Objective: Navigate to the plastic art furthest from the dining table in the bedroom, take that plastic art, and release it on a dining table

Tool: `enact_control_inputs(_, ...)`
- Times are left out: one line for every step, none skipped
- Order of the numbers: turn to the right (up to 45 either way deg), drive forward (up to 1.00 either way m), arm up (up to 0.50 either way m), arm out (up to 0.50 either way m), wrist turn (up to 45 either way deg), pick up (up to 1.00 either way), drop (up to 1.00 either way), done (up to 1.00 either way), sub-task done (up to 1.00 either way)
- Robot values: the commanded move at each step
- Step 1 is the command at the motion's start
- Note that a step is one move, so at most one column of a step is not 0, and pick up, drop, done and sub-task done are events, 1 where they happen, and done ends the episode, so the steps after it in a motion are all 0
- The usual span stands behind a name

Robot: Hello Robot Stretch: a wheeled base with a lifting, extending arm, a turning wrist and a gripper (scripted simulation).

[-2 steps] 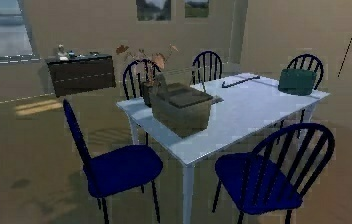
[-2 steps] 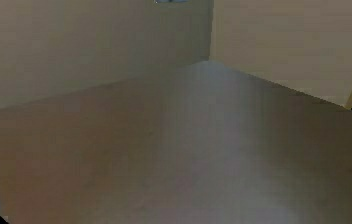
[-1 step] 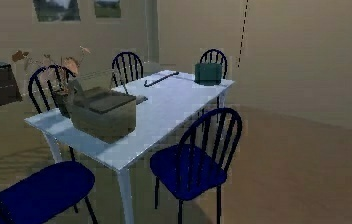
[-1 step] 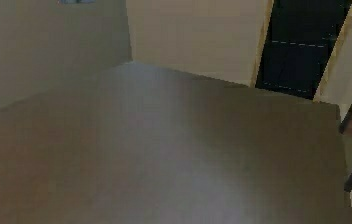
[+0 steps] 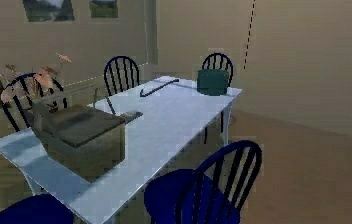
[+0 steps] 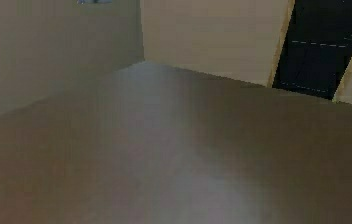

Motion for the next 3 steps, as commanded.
enact_control_inputs(-45.0,0.0,0.0,0.0,0.0,0.0,0.0,0.0,0.0)
enact_control_inputs(-45.0,0.0,0.0,0.0,0.0,0.0,0.0,0.0,0.0)
enact_control_inputs(-9.0,0.0,0.0,0.0,0.0,0.0,0.0,0.0,0.0)
